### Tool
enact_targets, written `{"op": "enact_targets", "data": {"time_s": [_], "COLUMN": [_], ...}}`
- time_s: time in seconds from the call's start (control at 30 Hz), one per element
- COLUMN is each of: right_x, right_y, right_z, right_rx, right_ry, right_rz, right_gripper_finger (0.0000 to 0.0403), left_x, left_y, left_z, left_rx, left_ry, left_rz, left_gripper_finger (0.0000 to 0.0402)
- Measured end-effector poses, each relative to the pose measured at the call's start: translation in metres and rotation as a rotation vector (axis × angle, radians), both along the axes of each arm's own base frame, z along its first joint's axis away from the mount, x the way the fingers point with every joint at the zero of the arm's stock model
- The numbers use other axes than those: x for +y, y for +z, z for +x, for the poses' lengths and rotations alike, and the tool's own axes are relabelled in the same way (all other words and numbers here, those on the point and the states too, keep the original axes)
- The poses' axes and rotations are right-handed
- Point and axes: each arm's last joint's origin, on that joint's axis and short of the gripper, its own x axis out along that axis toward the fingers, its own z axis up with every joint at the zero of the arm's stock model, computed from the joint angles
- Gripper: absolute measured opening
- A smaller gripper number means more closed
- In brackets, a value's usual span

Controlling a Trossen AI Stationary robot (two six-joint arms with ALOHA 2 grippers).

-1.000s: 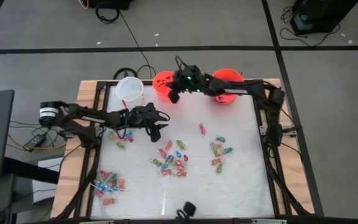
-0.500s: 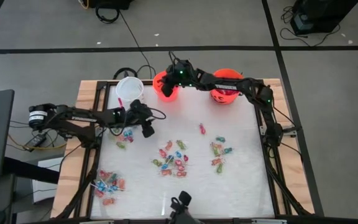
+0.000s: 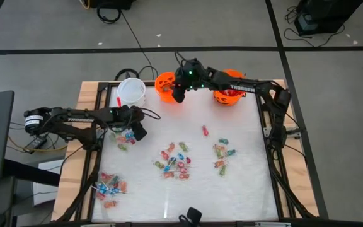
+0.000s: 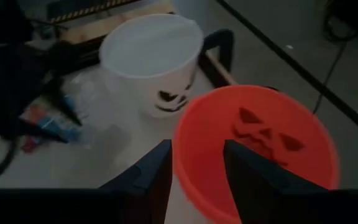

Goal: Sort candy by brand, put in halloween buckets
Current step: Put the blue lollipop into the left orange bucket

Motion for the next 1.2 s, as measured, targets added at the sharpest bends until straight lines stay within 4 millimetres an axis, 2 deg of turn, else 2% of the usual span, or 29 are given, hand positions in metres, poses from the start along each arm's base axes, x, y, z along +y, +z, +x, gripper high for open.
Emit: {"op": "enact_targets", "data": {"time_s": [0.23, 0.7, 0.8, 0.97, 1.2], "right_x": [0.016, 0.017, 0.018, 0.019, 0.032], "right_y": [-0.013, -0.017, -0.017, -0.019, -0.023], "right_z": [0.004, 0.003, 0.003, 0.003, 0.004], "right_rx": [0.018, 0.024, 0.032, 0.04, 0.096], "right_ry": [0.042, 0.052, 0.052, 0.071, 0.115], "right_rz": [0.004, 0.013, 0.017, 0.035, 0.053], "right_gripper_finger": [0.0156, 0.0155, 0.0155, 0.0155, 0.0153], "left_x": [0.004, 0.006, 0.006, 0.006, 0.011], "left_y": [-0.001, -0.011, -0.011, -0.01, -0.001], "left_z": [-0.002, -0.004, -0.004, -0.002, 0.009], "left_rx": [-0.001, 0.061, 0.06, 0.039, -0.053], "left_ry": [0.034, 0.079, 0.075, 0.045, -0.048], "left_rz": [-0.022, -0.106, -0.117, -0.119, -0.091], "left_gripper_finger": [0.0147, 0.0143, 0.0115, 0.0018, 0.0004]}}
